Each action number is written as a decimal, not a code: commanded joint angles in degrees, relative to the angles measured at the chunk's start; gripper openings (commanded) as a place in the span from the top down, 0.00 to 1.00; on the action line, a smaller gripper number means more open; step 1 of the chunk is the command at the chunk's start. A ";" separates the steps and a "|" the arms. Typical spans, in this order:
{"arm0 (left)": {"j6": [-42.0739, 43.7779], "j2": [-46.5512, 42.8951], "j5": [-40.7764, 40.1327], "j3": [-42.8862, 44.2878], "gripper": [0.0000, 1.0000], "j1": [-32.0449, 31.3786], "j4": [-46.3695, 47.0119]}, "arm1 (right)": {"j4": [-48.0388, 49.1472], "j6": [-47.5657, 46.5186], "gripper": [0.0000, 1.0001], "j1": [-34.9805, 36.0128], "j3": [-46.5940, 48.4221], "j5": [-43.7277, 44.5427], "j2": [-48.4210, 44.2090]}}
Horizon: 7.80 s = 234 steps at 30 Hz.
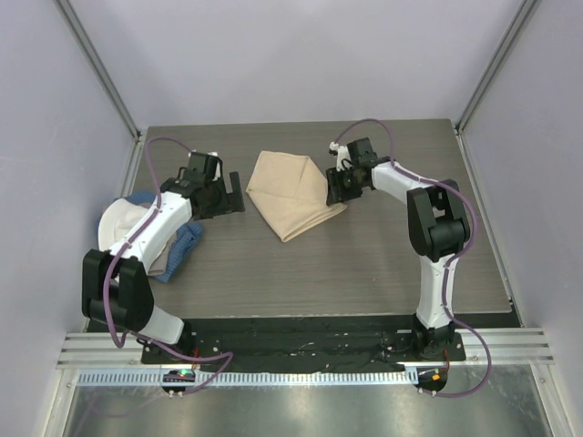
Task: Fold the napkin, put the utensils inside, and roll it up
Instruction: Fold the napkin, then roll the napkin with the utensil
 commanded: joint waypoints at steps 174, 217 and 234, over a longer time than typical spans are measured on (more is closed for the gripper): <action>-10.15 13.34 41.40 -10.23 0.98 14.76 14.54 | 41.53 -26.91 0.67 42.49 -26.50 45.26 -5.05; -9.89 -24.27 6.06 -31.93 0.16 -0.88 21.65 | -19.32 -7.58 0.99 20.61 11.12 -22.01 11.73; -7.87 -15.49 4.40 -31.23 0.27 -1.41 30.53 | -20.82 -7.05 0.99 18.76 11.47 -25.09 15.60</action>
